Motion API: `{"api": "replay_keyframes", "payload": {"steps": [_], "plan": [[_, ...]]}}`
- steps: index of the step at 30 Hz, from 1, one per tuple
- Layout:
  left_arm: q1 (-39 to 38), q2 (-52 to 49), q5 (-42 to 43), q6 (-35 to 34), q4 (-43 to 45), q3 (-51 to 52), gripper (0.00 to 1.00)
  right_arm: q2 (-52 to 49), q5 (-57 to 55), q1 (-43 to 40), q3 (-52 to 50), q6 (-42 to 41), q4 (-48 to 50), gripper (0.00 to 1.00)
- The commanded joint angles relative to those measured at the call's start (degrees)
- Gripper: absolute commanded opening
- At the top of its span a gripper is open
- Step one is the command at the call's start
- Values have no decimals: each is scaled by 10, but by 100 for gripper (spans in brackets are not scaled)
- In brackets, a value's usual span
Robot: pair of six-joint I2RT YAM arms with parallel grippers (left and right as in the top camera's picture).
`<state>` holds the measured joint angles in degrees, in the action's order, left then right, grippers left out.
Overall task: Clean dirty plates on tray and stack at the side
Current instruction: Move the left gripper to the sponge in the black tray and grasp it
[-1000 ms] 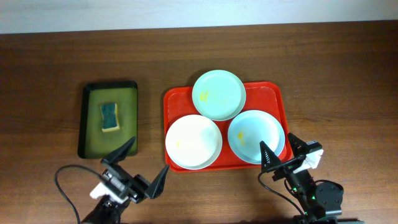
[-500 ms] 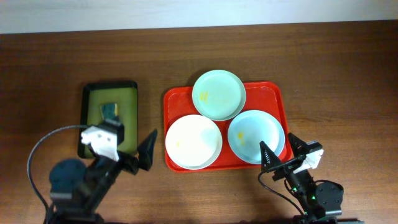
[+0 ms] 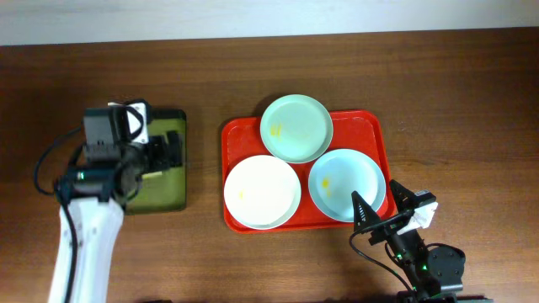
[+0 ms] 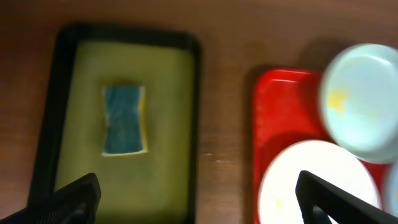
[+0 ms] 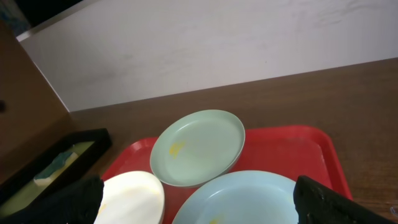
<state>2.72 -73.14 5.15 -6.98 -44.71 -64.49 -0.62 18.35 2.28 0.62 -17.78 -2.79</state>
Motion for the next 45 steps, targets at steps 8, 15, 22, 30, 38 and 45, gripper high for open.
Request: {"api": "replay_keyframes", "payload": {"steps": [8,15,22,30,38,45], "plan": [[63,-191,-9,17,37,-21,94,4,9,-1,-2,-1,-4,99],[70,-263,-26,18,80,-36,93,4,9,-1,-2,-1,-4,99],[69,-320,-25,61,62,-71,99,4,9,-1,-2,-1,-4,99],[70,-370,-52,66,92,-71,89,4,9,-1,-2,-1,-4,99],[73,-405,-50,66,91,-71,59,4,9,-1,-2,-1,-4,99],[73,-405,-52,66,105,-71,0,4,9,-1,-2,-1,-4,99]]}}
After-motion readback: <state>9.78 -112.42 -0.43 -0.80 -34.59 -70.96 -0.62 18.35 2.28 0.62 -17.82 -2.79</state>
